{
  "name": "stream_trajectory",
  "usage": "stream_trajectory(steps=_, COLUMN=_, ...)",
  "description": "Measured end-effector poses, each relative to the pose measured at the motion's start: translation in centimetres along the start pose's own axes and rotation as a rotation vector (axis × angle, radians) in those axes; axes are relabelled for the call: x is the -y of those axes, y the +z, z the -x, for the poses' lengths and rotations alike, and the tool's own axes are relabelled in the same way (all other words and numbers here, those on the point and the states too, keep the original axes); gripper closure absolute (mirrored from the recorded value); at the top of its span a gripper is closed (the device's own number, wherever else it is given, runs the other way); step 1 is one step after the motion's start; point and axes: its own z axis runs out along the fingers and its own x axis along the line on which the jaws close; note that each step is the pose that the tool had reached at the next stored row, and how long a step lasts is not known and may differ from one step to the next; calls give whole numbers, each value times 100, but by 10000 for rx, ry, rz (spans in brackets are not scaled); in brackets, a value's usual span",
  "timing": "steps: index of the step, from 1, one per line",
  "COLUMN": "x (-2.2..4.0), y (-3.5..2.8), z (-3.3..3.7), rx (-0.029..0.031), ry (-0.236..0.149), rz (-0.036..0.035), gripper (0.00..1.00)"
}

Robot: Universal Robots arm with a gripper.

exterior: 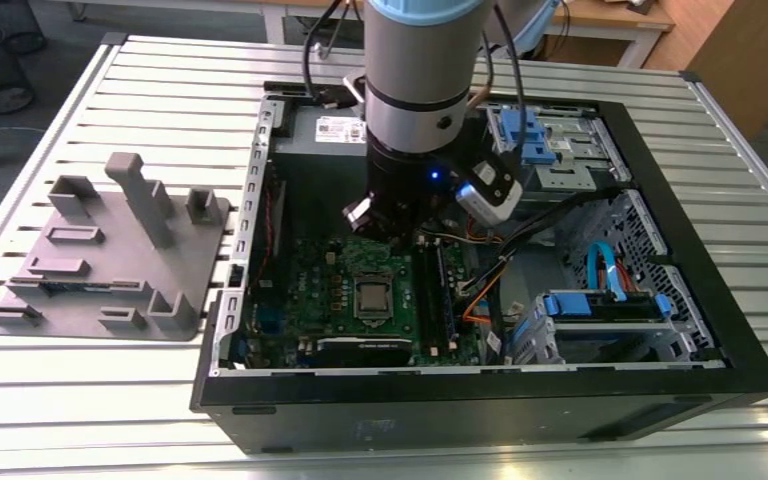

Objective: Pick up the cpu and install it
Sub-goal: 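Install the first cpu locking lever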

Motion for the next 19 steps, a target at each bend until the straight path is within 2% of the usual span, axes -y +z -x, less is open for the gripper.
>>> stream_trajectory(steps=7, x=31, y=14, z=-16, rx=3, ry=372, rz=-33, gripper=89)
stream_trajectory(steps=12, x=34, y=67, z=-21, rx=0, ry=668, rz=-70, gripper=89)
stream_trajectory(steps=19, x=40, y=130, z=-31, rx=-31, ry=959, rz=-168, gripper=89)
